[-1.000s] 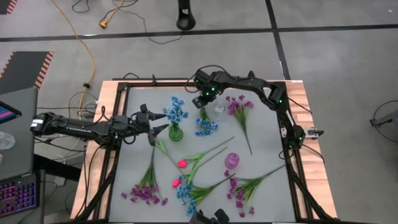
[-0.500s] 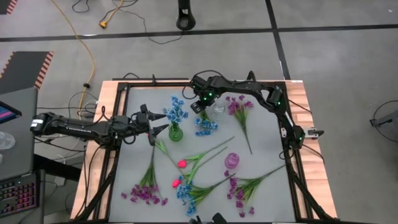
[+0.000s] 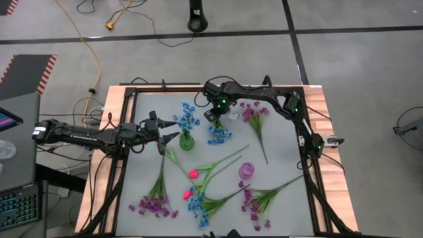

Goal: Sort flowers into vase by color
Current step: Put the top blue flowers into the green flower vase

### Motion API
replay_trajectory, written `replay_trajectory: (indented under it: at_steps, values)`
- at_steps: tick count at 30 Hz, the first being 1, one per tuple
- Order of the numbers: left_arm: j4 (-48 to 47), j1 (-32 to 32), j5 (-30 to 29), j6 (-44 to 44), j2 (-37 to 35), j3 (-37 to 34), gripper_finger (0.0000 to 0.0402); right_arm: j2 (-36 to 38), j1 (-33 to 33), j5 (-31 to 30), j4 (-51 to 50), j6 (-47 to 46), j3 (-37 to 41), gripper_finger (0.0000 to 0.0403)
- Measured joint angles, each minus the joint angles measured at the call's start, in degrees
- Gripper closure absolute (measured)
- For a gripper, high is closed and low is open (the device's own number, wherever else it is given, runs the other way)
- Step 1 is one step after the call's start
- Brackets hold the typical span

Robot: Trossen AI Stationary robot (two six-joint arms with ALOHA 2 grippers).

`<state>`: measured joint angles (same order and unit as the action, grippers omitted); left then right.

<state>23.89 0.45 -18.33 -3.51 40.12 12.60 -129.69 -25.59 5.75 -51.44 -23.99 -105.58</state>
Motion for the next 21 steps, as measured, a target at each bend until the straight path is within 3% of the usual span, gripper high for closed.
replay_trajectory:
  at_steps: [21]
  values:
    - [0.0, 0.0, 0.0, -0.2, 0.0, 0.0, 0.0189, 0.0, 3.1, 0.4, 1.3, -0.2, 2.8, 0.0259]
